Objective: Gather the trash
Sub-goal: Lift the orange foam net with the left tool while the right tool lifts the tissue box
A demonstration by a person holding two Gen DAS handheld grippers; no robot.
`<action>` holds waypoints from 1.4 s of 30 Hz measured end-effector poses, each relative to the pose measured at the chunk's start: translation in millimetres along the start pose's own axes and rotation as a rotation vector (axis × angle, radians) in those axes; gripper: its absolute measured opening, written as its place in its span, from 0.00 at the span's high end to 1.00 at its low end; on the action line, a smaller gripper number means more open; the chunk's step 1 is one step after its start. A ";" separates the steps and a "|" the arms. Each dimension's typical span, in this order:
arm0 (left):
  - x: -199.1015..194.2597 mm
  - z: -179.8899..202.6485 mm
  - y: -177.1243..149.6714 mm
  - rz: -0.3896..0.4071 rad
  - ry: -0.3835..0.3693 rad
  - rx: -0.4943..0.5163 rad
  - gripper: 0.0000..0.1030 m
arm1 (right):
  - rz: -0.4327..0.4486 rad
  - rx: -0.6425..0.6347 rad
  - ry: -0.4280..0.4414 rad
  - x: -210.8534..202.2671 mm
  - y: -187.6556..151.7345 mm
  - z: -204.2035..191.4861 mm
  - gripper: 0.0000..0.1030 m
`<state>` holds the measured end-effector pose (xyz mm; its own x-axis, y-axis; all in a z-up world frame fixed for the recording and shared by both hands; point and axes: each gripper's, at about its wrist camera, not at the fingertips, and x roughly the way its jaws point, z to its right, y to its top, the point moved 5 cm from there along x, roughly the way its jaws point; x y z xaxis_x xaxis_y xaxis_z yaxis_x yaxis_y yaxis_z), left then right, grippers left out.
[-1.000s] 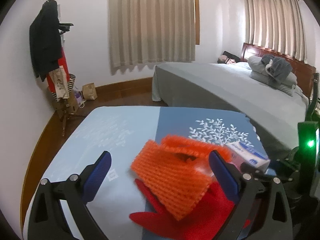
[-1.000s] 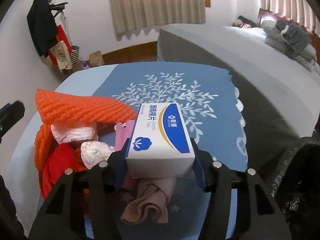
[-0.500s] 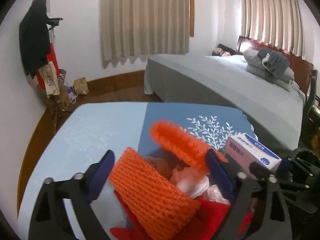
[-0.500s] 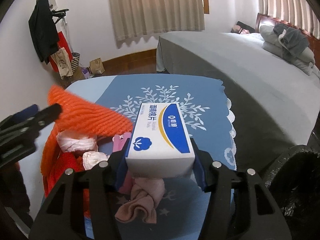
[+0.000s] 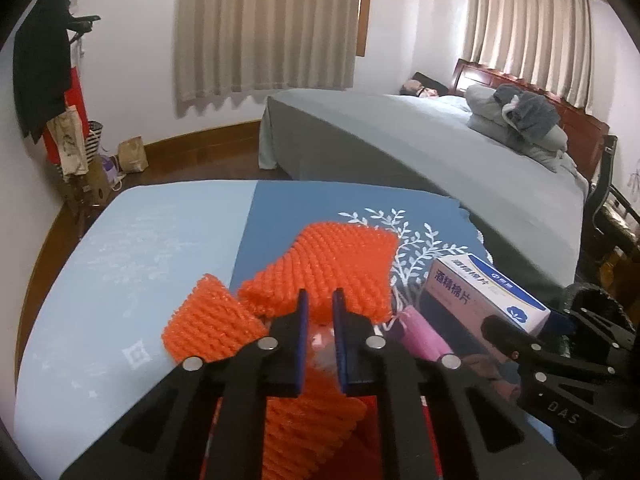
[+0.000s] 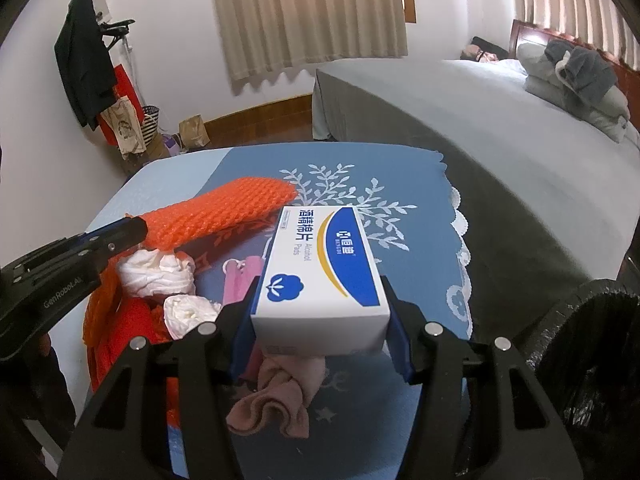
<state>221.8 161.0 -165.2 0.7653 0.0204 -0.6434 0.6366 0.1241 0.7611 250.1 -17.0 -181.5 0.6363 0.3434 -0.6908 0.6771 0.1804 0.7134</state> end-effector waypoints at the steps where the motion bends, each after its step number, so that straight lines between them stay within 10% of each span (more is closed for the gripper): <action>1: -1.7 -0.2 0.0 0.002 -0.004 -0.002 0.89 | 0.002 0.001 0.001 -0.6 0.2 1.1 0.48; 3: -5.0 -1.8 3.5 0.009 -0.010 -0.010 0.88 | 0.007 0.003 -0.001 -1.5 1.9 2.7 0.48; 10: -4.0 -2.7 26.4 0.047 -0.014 -0.008 0.35 | 0.022 0.011 -0.005 2.6 12.7 7.9 0.48; 15: 27.0 -6.7 29.9 -0.023 0.014 -0.010 0.26 | 0.028 0.014 -0.007 7.4 19.4 10.0 0.48; 21: 55.7 -2.7 11.9 -0.109 -0.003 0.012 0.27 | 0.013 0.019 -0.004 15.1 18.1 10.8 0.48; 28: 64.6 7.2 0.8 -0.135 -0.057 0.046 0.69 | -0.005 0.030 0.000 21.3 13.3 10.2 0.48; 42: 9.8 15.2 33.6 0.024 -0.137 0.016 0.76 | 0.047 0.062 -0.003 -3.8 23.5 19.3 0.48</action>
<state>252.1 150.3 -144.7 0.7857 -0.1129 -0.6082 0.6182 0.1089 0.7784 270.7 -31.9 -164.3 0.6692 0.3470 -0.6571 0.6680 0.1064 0.7365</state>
